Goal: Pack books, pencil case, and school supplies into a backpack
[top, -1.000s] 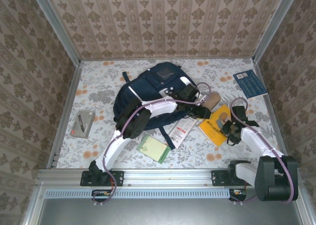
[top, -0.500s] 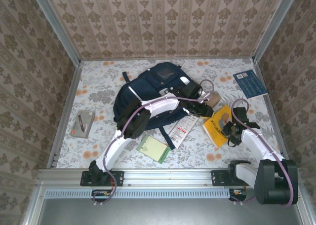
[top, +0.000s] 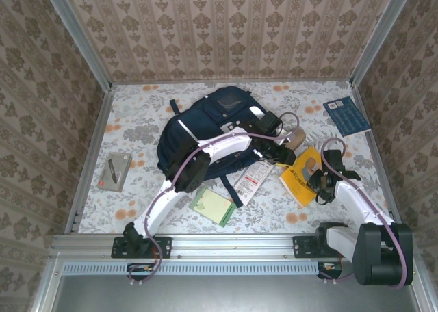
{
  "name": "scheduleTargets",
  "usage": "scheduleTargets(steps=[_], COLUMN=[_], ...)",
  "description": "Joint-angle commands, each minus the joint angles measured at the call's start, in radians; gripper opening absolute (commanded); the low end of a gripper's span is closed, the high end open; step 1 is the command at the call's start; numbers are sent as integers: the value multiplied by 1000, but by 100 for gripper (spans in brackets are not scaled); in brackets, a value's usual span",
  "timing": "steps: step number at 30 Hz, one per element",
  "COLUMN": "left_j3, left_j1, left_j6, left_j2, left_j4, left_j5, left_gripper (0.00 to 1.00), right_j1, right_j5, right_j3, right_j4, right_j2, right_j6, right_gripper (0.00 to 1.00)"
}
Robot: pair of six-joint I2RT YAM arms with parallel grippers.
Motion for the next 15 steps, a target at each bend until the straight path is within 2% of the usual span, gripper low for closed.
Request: scheduleTargets(steps=[1, 5, 9, 15], left_j3=[48, 36, -114, -161], left_j1=[-73, -72, -70, -48], left_j6=[33, 30, -139, -217], left_j2=[49, 49, -16, -55], left_j4=[-71, -46, 315, 452], left_j5=[81, 104, 225, 247], left_gripper=[40, 40, 36, 36], right_j1=[17, 17, 18, 19], right_j5=[-143, -164, -194, -190], right_j3=[8, 7, 12, 33], right_j4=[130, 145, 162, 150], right_j2=[-26, -22, -18, -18], right_j6=[-8, -3, 5, 2], right_gripper=[39, 39, 39, 38])
